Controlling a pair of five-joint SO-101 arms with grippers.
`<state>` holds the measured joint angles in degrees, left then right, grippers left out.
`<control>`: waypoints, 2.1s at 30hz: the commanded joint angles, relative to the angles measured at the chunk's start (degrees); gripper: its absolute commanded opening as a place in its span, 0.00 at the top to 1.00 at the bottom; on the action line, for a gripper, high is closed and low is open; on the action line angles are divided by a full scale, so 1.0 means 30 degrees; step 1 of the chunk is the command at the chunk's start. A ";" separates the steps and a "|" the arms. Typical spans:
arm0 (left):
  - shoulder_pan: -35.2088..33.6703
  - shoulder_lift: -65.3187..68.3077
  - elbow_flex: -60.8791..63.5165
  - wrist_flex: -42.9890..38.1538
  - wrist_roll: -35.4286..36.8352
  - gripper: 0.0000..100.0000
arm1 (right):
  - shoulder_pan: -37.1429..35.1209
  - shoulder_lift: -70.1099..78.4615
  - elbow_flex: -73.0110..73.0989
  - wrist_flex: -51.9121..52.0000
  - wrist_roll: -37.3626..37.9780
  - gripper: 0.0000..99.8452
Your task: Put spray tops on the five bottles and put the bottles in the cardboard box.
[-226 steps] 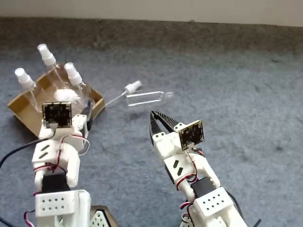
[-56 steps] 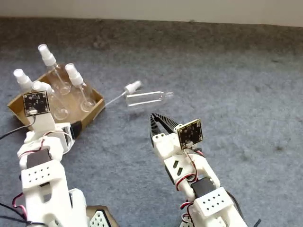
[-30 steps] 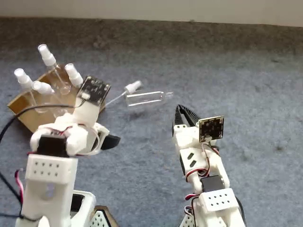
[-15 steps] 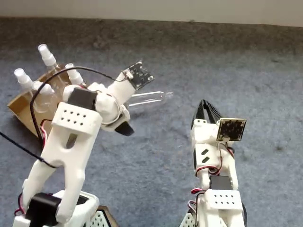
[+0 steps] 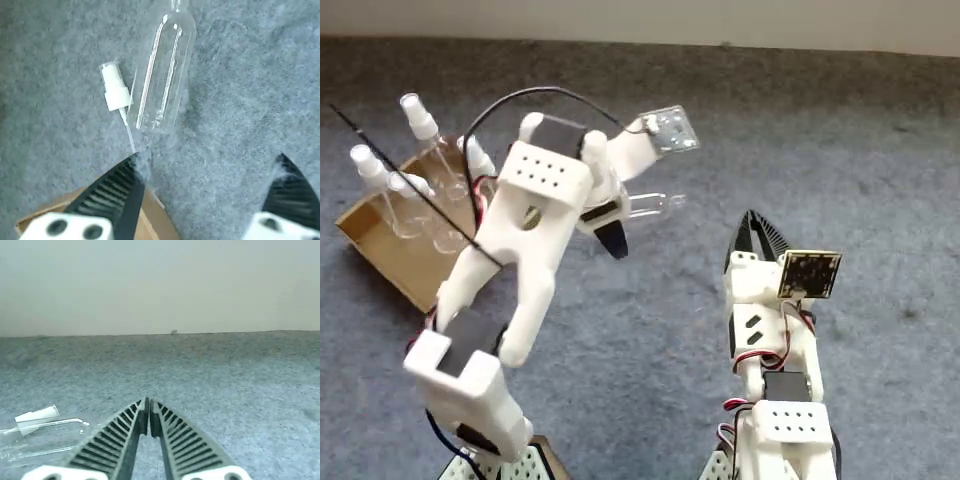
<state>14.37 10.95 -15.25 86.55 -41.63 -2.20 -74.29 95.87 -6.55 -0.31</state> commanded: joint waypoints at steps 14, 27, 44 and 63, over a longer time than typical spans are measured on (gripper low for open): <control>0.0630 1.0623 -1.3993 0.2198 -0.3634 0.67 | 0.0161 -0.0044 0.3092 -0.0366 0.0176 1.00; 0.0659 1.6952 -2.0293 0.2198 -0.3634 0.67 | 0.0161 -0.0044 0.3092 -0.0366 0.0205 1.00; 0.1275 1.8623 -2.0938 0.3751 -0.3604 0.76 | -0.0278 -0.0161 0.3092 0.0161 0.0234 1.00; 0.1275 1.8564 -2.0967 0.4718 -0.0733 0.85 | -0.0278 -0.0161 0.3092 0.0161 0.0234 1.00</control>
<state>17.36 68.18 -75.30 99.65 -44.88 -2.46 -74.29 95.87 -6.20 -0.31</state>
